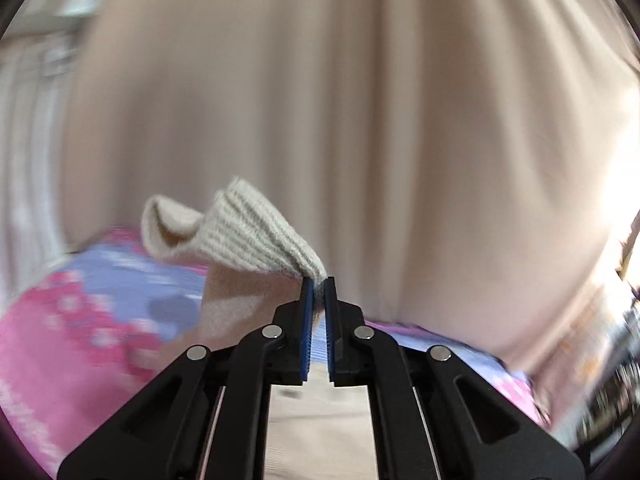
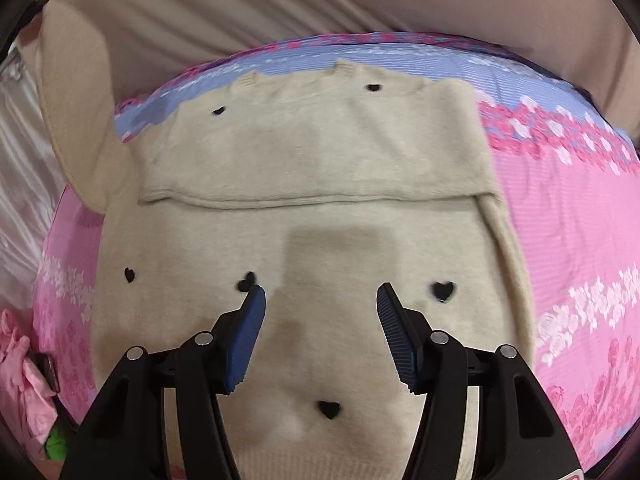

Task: Fold small clothes
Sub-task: 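Grasp the other sleeve cuff with the left gripper, then fold the held sleeve across the body with the left gripper and release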

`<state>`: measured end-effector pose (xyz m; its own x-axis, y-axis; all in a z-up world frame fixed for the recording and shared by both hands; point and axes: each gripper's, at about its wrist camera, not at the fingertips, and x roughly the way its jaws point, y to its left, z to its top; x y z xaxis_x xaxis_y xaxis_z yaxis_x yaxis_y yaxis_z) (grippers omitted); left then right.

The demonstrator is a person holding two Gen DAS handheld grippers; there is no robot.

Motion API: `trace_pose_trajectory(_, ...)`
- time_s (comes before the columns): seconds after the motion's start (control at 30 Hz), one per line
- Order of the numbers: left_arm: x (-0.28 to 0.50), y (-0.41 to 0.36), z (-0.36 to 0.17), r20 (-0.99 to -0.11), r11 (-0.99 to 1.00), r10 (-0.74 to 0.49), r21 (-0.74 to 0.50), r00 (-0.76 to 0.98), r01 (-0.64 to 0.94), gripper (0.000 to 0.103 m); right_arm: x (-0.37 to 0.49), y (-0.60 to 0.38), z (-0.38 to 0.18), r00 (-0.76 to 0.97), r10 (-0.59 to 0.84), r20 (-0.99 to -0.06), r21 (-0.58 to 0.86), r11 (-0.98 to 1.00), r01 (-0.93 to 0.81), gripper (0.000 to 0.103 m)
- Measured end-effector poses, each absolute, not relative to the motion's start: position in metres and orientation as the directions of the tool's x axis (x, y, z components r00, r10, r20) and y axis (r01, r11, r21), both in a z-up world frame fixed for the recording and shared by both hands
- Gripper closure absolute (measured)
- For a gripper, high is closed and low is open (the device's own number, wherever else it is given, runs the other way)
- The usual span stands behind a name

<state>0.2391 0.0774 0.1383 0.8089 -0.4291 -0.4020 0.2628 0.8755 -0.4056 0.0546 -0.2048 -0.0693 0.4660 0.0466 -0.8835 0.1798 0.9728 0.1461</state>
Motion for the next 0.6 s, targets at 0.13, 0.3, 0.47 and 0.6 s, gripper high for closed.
trace_pose_trajectory(0.13, 0.234, -0.041, 0.111, -0.487, 0.825, -0.560, -0.400, 0.670, 0.399, 0.098, 0.030, -0.244, -0.070, 0.483, 0.025, -0.876, 0.174, 0.948, 0.265, 0.046)
trace_pose_trajectory(0.3, 0.212, -0.167, 0.001, -0.723, 0.845, -0.517, -0.345, 0.459, 0.409, 0.059, -0.001, -0.289, -0.079, 0.478, -0.011, -0.878, 0.181, 0.918, 0.353, 0.045)
trace_pose_trajectory(0.47, 0.154, -0.175, -0.072, -0.834, 0.899, -0.393, -0.259, 0.388, 0.354, 0.056, -0.022, -0.322, -0.078, 0.472, -0.070, -0.879, 0.134, 0.913, 0.385, 0.044)
trace_pose_trajectory(0.6, 0.118, -0.133, -0.069, -0.834, 0.920, -0.354, -0.229, 0.424, 0.318, 0.041, 0.000, -0.334, -0.070, 0.490, -0.050, -0.870, 0.137, 0.931, 0.338, 0.041)
